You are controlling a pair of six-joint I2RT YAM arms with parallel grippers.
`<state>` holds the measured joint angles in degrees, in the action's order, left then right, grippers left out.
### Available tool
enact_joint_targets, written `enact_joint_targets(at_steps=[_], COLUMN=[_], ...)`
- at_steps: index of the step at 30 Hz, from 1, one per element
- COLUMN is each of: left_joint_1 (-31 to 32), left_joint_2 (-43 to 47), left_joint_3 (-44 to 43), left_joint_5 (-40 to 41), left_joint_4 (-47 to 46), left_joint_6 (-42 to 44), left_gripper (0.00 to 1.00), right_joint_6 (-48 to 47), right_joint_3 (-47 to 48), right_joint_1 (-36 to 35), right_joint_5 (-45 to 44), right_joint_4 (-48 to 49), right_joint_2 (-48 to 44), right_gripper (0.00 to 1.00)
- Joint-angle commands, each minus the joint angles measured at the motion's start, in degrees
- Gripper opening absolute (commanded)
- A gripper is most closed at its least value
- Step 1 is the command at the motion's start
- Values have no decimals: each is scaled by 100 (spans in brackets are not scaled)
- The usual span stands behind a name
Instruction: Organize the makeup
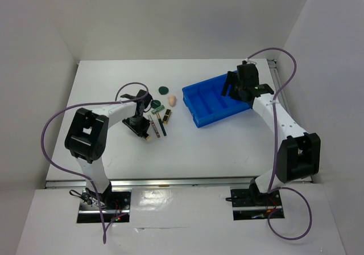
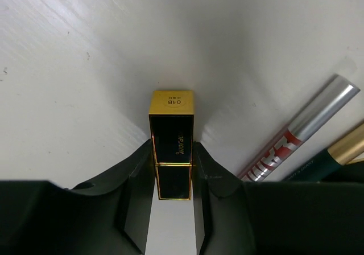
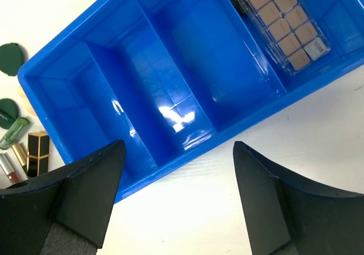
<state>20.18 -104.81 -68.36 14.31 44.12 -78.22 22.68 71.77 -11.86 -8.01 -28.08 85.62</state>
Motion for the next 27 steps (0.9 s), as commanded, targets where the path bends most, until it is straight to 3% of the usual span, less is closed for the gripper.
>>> enact_joint_targets(at_steps=[1,4,10,16,23,27], left_joint_1=[3,55,266,819,1488,1602], left_joint_2=[460,1197,1675,-1,-1565,-2015], left_joint_3=[-125,-231,-922,-2889,-4639,-5011], left_joint_5=[274,249,-1199,-1896,-1064,-913], left_joint_4=[44,-279,-1957,-1837,-1337,-1134], left_joint_6=[481,1271,2653,2619,2172,1906], left_gripper=[39,30,31,24,25,24], right_joint_6=[-53,-53,-53,114,114,167], right_joint_3=[13,-101,-154,-154,-277,-330], right_joint_1=[-36,-36,-36,-36,17,17], right_joint_5=[-183,-236,-289,-403,-517,-517], right_joint_4=[162,162,100,-93,-391,-392], right_joint_2=[-327,-380,-608,-871,-1196,-1338], right_gripper=[84,84,84,84,84,84])
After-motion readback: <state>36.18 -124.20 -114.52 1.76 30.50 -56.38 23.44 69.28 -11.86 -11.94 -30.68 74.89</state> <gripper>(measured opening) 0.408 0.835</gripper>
